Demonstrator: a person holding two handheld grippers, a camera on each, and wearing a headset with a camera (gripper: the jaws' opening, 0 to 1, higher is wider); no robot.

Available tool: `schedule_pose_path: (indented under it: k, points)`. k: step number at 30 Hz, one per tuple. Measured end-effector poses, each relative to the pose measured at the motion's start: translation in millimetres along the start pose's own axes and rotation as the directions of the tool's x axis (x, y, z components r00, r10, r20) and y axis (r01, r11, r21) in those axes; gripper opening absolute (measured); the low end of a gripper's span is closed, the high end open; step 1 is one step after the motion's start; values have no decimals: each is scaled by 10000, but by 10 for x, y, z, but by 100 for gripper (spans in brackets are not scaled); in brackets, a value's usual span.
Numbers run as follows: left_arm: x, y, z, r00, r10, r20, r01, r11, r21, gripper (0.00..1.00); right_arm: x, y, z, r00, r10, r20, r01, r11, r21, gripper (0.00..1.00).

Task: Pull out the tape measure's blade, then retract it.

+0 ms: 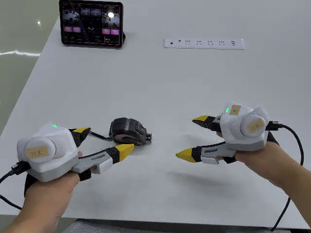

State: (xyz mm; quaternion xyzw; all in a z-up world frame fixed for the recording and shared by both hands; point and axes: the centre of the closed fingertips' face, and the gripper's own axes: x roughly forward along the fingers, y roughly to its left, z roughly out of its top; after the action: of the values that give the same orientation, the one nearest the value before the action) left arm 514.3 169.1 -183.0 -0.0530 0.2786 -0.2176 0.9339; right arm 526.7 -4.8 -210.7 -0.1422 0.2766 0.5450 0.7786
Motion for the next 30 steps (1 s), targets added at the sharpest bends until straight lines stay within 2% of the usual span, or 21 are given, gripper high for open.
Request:
schedule_pose_path:
  k: [6, 14, 16, 30]
  points:
    - [-59, -42, 53, 9997, -236, 7, 236, 9993, 277, 80, -139, -5, -53, 9997, -230, 11, 230, 9997, 72, 65]
    - [-132, -39, 81, 9991, -418, 56, 414, 9975, 571, 85, -350, -13, -138, 9980, -633, 36, 633, 9979, 133, 70]
    - [-155, -54, 65, 9985, -556, -16, 556, 9965, 620, 85, -402, -9, -149, 9974, -720, 68, 719, 9973, 134, 72]
    - [-309, -9, -58, 9968, -665, -450, 712, 9911, 1126, 93, -626, 58, -195, 9947, -1025, 100, 1024, 9946, 155, 81]
